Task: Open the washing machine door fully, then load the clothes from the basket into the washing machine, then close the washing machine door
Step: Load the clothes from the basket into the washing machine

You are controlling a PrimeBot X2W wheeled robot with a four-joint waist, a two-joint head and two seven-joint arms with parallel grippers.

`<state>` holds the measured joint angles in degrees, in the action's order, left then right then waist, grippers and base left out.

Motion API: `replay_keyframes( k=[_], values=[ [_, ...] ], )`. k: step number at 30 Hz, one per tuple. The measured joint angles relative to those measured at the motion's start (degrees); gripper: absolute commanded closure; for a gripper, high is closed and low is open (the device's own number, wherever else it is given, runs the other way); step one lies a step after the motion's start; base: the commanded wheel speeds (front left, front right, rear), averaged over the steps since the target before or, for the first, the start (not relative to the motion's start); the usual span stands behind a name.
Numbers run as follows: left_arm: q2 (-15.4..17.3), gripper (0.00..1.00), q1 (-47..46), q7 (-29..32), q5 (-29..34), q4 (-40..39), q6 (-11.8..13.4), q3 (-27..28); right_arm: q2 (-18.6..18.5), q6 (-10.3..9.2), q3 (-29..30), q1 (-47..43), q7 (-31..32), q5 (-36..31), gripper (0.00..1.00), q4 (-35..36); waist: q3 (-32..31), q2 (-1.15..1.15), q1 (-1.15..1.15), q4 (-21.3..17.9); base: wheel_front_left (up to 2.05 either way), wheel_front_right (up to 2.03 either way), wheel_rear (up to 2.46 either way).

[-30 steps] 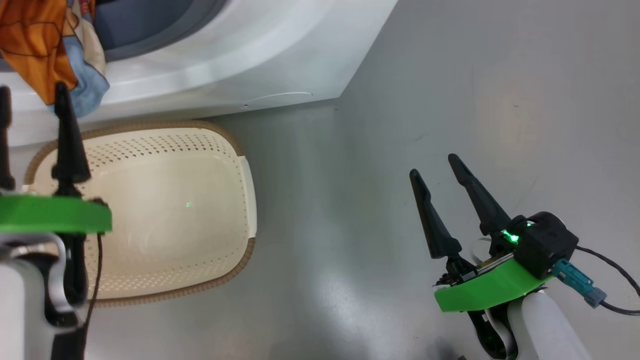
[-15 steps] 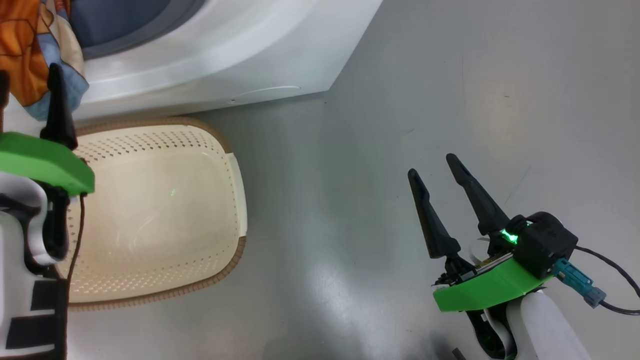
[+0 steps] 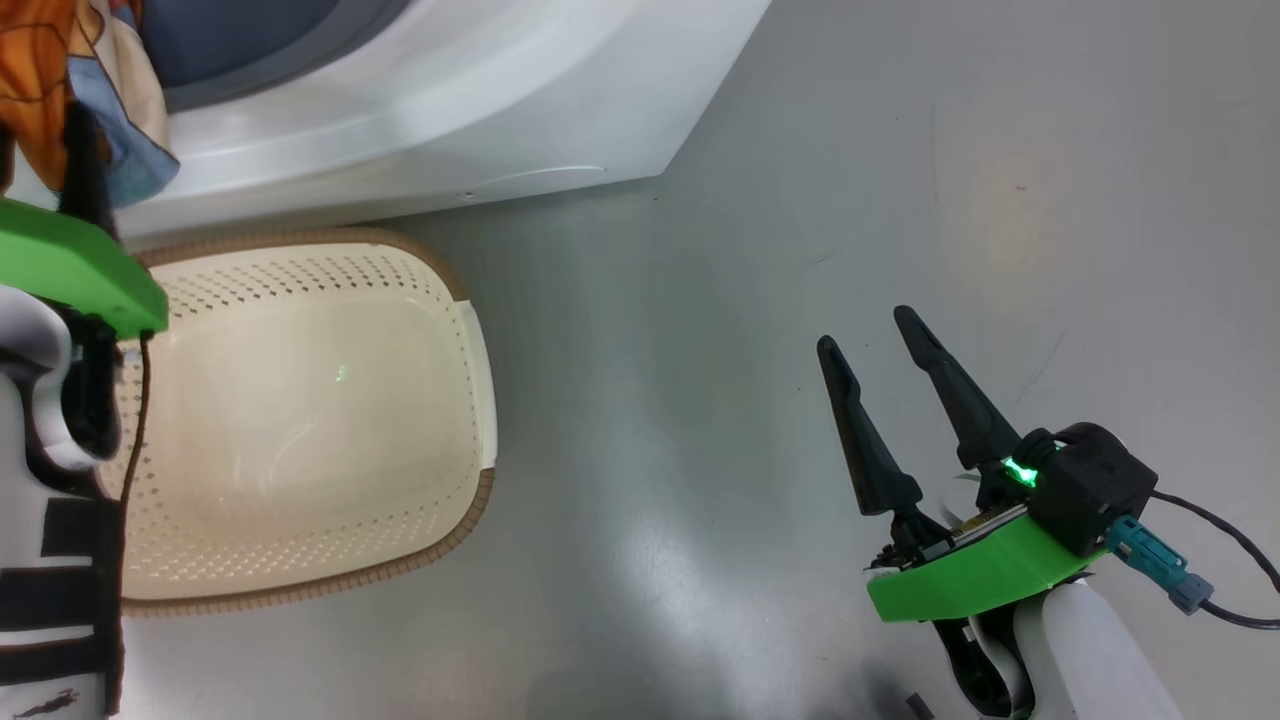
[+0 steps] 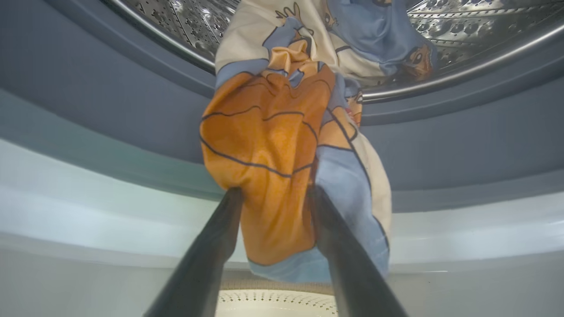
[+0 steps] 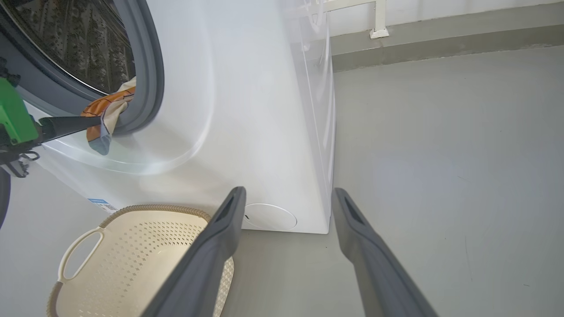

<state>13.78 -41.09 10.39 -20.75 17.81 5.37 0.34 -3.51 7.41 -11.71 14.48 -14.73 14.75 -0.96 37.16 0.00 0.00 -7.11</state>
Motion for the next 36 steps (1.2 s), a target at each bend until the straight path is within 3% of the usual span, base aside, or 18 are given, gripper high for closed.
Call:
replay_keyframes(
  k=[2,3,4,12,19,36],
  values=[
    [0.01,0.71,-0.3,-0.13,-0.26,0.76,-0.01,0.02,0.01,0.0,-0.01,0.0,0.0,0.01,0.0,-0.04,-0.05,0.0,0.0,-0.09,0.0,0.0,0.0],
    [0.11,0.95,-0.32,-0.44,-0.25,0.98,-0.02,-0.09,0.01,0.0,-0.01,0.0,0.0,0.01,0.0,-0.05,-0.09,0.0,0.0,-0.17,0.0,0.0,0.0],
    [0.14,1.0,-0.37,-0.74,-0.25,1.3,-0.02,-0.07,0.01,0.0,0.02,0.0,0.0,0.02,0.0,-0.09,-0.16,0.0,0.0,-0.22,0.0,0.0,0.0],
    [0.23,1.0,-1.59,-3.2,-0.15,3.05,-1.26,-1.82,0.03,0.0,0.8,-0.01,0.0,0.02,0.0,-0.2,-0.8,0.0,0.0,0.03,0.0,0.0,0.0],
    [-0.05,1.0,-8.34,-6.43,1.43,3.11,-2.82,-4.09,0.08,0.0,0.88,-0.02,0.0,0.02,0.0,-0.23,-1.32,0.0,0.0,0.03,0.0,0.0,0.0],
    [2.12,1.0,-24.51,-7.88,3.53,15.58,-5.73,-7.39,0.19,0.0,-0.37,-0.01,0.0,1.54,0.0,-0.14,0.98,0.0,0.0,-2.98,0.0,0.0,0.0]
  ],
)
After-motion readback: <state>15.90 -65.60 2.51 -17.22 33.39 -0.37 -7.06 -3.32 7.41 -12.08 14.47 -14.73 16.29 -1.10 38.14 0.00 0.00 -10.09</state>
